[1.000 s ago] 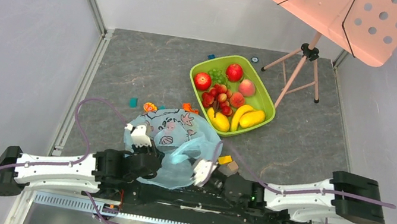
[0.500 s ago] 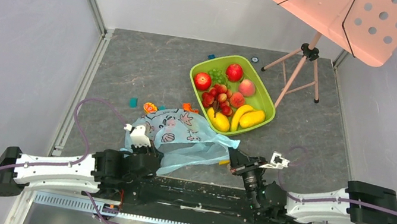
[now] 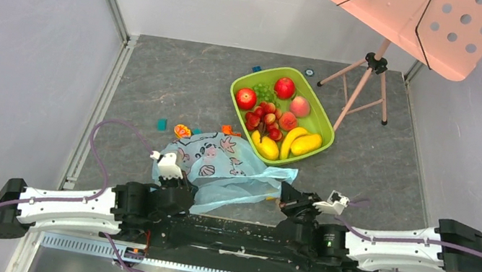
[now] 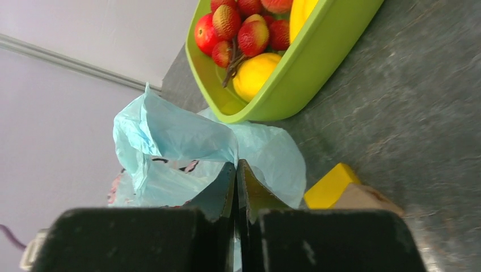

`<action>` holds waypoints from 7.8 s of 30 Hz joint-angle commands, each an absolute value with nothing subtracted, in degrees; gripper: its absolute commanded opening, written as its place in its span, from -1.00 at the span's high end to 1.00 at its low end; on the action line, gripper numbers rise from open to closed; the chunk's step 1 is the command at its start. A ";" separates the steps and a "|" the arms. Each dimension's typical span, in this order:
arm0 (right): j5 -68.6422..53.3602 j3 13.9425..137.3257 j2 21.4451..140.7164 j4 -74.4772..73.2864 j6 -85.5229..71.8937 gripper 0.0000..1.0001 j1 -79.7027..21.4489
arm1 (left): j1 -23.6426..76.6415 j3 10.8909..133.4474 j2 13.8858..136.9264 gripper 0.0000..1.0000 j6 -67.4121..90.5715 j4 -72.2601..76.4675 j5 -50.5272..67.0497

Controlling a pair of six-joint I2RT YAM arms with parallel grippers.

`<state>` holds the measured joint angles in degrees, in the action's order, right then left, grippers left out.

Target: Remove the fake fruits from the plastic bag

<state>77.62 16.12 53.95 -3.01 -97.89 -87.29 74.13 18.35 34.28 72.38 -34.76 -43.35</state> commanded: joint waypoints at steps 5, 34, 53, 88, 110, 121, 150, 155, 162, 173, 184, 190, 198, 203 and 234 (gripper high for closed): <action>82.30 22.25 50.95 -13.47 -83.99 -0.17 -87.54 | 74.43 18.58 34.28 0.96 74.13 -34.80 -45.44; 28.59 53.97 56.25 -4.74 -11.35 -0.18 -89.51 | 74.44 19.56 35.06 0.96 73.05 -33.49 -44.85; 19.42 54.66 80.28 -0.45 -24.02 0.73 -82.11 | 74.41 19.29 33.23 0.96 73.08 -33.49 -44.70; 29.10 56.16 99.37 13.34 -17.08 -0.07 -65.61 | 74.42 18.13 33.44 0.96 73.61 -33.49 -44.64; 25.73 64.77 107.72 13.84 -15.92 -0.58 -57.22 | 74.44 17.58 36.12 0.96 72.44 -30.25 -43.86; 20.27 65.98 108.89 14.97 -12.98 -0.61 -56.30 | 74.44 17.31 36.20 0.96 72.24 -29.71 -43.86; 10.02 70.29 112.56 17.77 -13.41 -0.27 -56.51 | 74.44 16.61 36.21 0.96 72.10 -28.92 -43.77; 12.87 70.55 112.94 16.34 -12.62 -0.35 -56.51 | 74.44 16.52 36.38 0.96 72.18 -28.94 -43.90; 13.62 72.88 114.94 13.32 -11.30 -0.39 -56.54 | 74.44 16.61 36.93 0.96 72.18 -28.57 -43.81; 17.58 79.91 120.23 4.83 -9.95 -0.51 -56.60 | 74.42 16.61 37.00 0.95 72.04 -28.45 -43.99; 19.18 84.06 123.75 -2.92 -9.48 -0.55 -56.60 | 74.44 15.74 36.36 0.96 72.53 -28.48 -43.83; 19.86 83.31 123.25 -3.06 -9.19 -0.32 -56.69 | 74.44 15.74 36.30 0.96 72.69 -28.52 -43.85; 15.11 71.08 111.84 9.31 -8.59 0.09 -56.78 | 74.44 15.57 35.78 0.96 73.20 -29.27 -43.85; 7.56 66.64 103.87 11.21 -8.42 0.10 -56.78 | 74.44 15.21 34.67 0.96 73.47 -29.75 -43.94; -25.17 51.48 65.24 -5.03 -8.13 0.08 -56.60 | 74.39 17.40 31.12 0.95 73.96 -35.77 -45.43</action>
<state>-23.35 50.78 70.87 -4.62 -7.42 -56.58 74.13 15.55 30.33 72.40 -35.73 -43.13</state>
